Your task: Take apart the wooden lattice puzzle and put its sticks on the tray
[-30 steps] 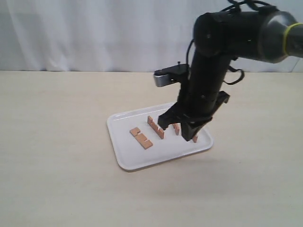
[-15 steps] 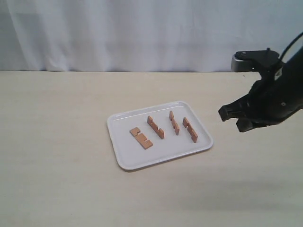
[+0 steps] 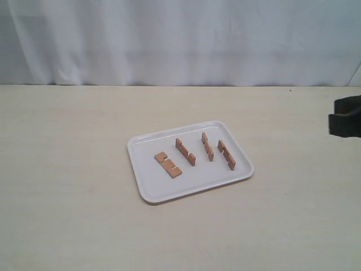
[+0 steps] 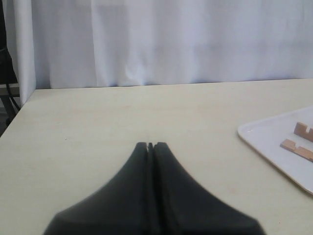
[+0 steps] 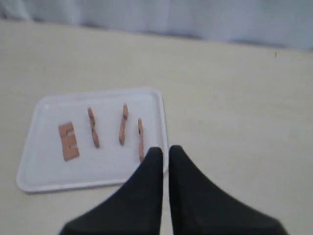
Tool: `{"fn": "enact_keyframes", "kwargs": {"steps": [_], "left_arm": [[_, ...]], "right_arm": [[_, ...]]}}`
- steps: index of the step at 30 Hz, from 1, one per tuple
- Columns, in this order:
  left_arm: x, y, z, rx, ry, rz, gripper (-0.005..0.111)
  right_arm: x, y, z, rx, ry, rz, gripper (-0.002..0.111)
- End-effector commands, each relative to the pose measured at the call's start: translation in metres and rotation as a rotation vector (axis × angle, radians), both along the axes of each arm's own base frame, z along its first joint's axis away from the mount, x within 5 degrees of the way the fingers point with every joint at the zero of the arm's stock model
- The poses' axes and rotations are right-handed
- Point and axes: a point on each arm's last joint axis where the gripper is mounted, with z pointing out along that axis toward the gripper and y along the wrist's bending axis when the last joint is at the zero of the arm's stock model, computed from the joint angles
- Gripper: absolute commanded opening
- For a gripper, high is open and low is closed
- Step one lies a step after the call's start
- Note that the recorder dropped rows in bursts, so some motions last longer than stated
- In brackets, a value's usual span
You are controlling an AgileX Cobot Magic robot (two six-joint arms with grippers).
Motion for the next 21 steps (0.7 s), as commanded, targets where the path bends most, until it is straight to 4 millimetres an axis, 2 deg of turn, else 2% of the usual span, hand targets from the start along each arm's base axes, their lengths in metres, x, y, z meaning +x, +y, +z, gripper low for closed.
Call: {"fn": "enact_keyframes", "kwargs": {"steps": [1, 4, 8, 17, 21], "left_arm": [[0.000, -0.001, 0.000, -0.002, -0.009, -0.010, 0.000], [0.000, -0.001, 0.000, -0.002, -0.009, -0.010, 0.000], [0.000, -0.001, 0.000, -0.002, -0.009, -0.010, 0.000], [0.000, -0.001, 0.000, -0.002, -0.009, -0.010, 0.000], [0.000, -0.001, 0.000, -0.002, -0.009, -0.010, 0.000]], "right_arm": [[-0.033, -0.007, -0.007, 0.055, -0.290, -0.003, 0.004], [-0.043, -0.009, -0.027, 0.078, -0.401, -0.002, 0.004], [-0.055, -0.011, -0.045, 0.076, -0.393, -0.002, 0.004], [-0.060, -0.011, -0.055, 0.071, -0.359, 0.007, 0.004], [-0.062, -0.012, -0.068, 0.074, -0.374, 0.008, 0.004]]}}
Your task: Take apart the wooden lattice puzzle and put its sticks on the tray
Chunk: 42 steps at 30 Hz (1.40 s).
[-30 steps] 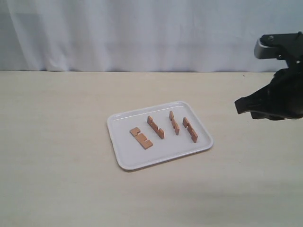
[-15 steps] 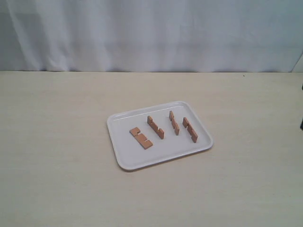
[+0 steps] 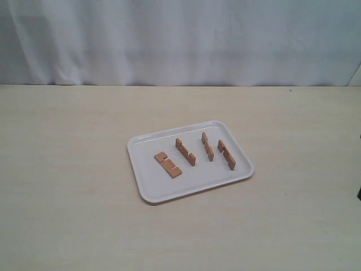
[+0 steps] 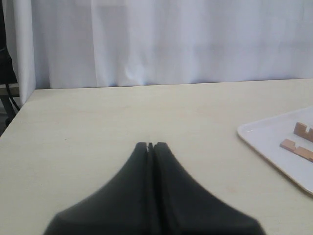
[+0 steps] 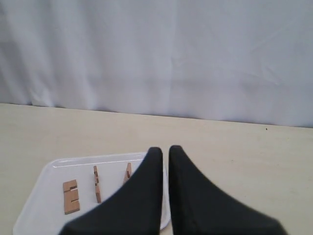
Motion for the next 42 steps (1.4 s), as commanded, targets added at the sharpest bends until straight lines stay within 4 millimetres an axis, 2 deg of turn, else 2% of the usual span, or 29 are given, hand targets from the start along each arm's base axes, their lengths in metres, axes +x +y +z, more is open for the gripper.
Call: {"fn": "enact_keyframes", "kwargs": {"steps": [1, 9, 10, 12, 15, 20, 42], "left_arm": [[0.000, -0.001, 0.000, -0.002, -0.009, -0.010, 0.000], [0.000, -0.001, 0.000, -0.002, -0.009, -0.010, 0.000], [0.000, -0.001, 0.000, -0.002, -0.009, -0.010, 0.000], [0.000, -0.001, 0.000, -0.002, -0.009, -0.010, 0.000], [0.000, -0.001, 0.000, -0.002, -0.009, -0.010, 0.000], [0.000, -0.001, 0.000, -0.002, -0.009, -0.010, 0.000], [0.000, -0.001, 0.000, -0.003, -0.010, -0.010, 0.000]], "right_arm": [[-0.004, 0.000, -0.016, 0.003, -0.025, 0.004, 0.004], [-0.029, -0.006, -0.072, -0.008, 0.028, 0.005, 0.004], [-0.031, -0.006, -0.070, -0.003, 0.005, 0.005, 0.004], [-0.038, -0.007, -0.080, -0.025, 0.109, 0.004, 0.004], [-0.048, -0.010, -0.085, -0.033, 0.145, 0.003, 0.004], [-0.061, -0.012, -0.083, -0.017, 0.068, 0.002, 0.004], [-0.059, -0.025, -0.079, 0.001, 0.030, -0.232, 0.004]]}}
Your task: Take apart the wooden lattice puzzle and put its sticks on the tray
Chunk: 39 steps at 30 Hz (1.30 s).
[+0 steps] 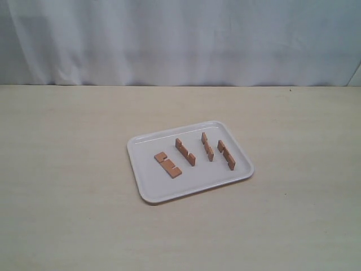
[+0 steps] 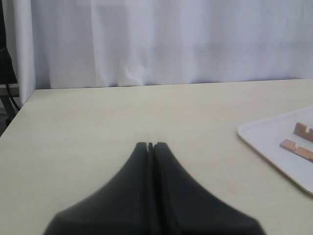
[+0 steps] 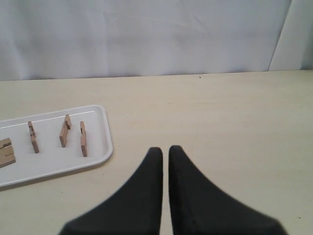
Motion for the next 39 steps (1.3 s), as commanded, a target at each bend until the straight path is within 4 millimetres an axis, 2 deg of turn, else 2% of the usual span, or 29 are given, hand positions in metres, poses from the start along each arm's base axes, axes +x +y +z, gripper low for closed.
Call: {"fn": "enact_keyframes", "kwargs": {"steps": [1, 39], "left_arm": [[0.0002, -0.0006, 0.0004, -0.003, -0.010, -0.010, 0.000], [0.0002, -0.0006, 0.0004, -0.003, -0.010, -0.010, 0.000]], "right_arm": [[-0.0002, -0.0004, 0.0008, 0.003, -0.017, -0.008, 0.004], [-0.0003, -0.0027, 0.0008, 0.003, -0.017, -0.049, 0.004]]}}
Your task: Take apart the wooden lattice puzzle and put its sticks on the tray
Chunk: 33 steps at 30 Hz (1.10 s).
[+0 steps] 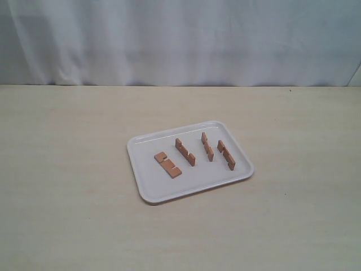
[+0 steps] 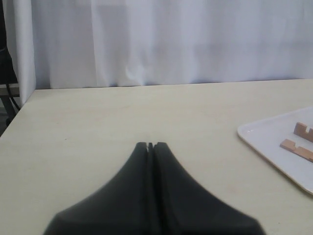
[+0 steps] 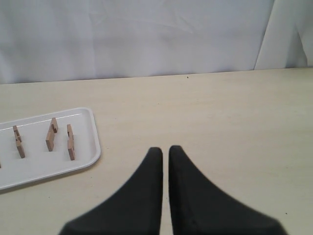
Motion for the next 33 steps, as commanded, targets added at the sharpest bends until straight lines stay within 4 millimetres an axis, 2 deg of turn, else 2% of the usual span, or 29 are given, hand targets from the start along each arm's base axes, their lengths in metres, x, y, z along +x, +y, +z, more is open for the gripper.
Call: {"fn": "enact_keyframes", "kwargs": {"steps": [1, 33], "left_arm": [[0.0002, -0.0006, 0.0004, -0.003, -0.010, -0.010, 0.000], [0.0002, -0.0006, 0.0004, -0.003, -0.010, -0.010, 0.000]], "right_arm": [[-0.0002, -0.0001, 0.0008, 0.003, -0.017, -0.003, 0.004], [-0.0002, 0.0000, 0.0008, 0.003, -0.017, -0.002, 0.004]]}}
